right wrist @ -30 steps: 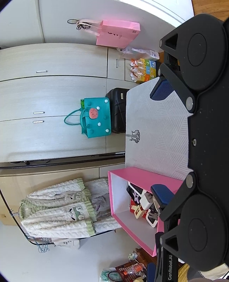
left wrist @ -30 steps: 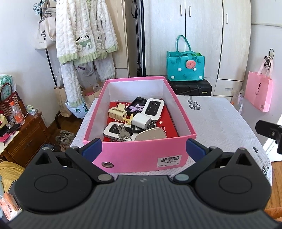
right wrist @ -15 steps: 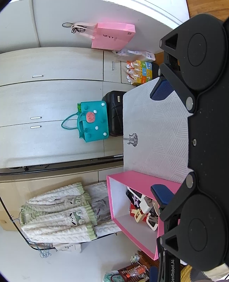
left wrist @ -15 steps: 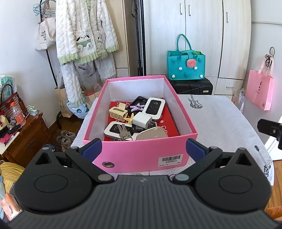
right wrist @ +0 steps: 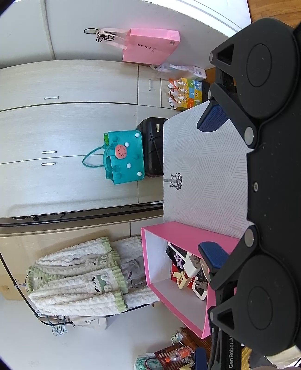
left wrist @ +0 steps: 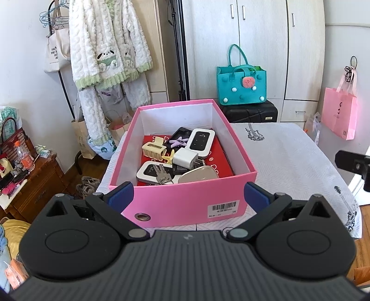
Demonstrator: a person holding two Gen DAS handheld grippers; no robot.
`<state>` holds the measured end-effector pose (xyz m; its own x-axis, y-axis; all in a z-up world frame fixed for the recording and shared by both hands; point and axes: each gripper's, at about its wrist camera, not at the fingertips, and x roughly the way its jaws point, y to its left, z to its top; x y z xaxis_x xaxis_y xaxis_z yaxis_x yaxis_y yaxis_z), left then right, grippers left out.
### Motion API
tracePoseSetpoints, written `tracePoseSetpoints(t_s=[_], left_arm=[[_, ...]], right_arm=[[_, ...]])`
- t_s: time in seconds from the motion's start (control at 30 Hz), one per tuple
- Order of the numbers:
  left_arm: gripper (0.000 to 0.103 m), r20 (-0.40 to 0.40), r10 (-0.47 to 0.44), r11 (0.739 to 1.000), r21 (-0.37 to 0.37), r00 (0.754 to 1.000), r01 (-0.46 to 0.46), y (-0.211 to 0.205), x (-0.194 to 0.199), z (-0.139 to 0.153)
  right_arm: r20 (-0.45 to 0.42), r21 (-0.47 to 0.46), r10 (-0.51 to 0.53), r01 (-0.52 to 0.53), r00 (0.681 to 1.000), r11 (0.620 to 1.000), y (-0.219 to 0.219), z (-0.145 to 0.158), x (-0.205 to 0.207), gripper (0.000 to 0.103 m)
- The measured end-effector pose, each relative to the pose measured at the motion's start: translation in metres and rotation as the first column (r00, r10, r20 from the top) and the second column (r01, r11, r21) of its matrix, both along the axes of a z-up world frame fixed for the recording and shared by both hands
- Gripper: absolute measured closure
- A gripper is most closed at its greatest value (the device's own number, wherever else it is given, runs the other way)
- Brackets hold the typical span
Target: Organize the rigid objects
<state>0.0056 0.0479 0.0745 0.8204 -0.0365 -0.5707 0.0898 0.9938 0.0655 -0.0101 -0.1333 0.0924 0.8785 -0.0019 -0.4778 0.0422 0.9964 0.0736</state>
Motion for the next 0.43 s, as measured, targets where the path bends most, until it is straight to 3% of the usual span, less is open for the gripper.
tracePoseSetpoints(t_s=[0.43], left_arm=[[0.0,0.011,0.003,1.0,0.007,1.0,-0.003,-0.0015,-0.0013,0.002]], right_arm=[[-0.001,0.0,-0.002,0.002,1.0,1.0,0.0004,0.0002,0.0,0.001]])
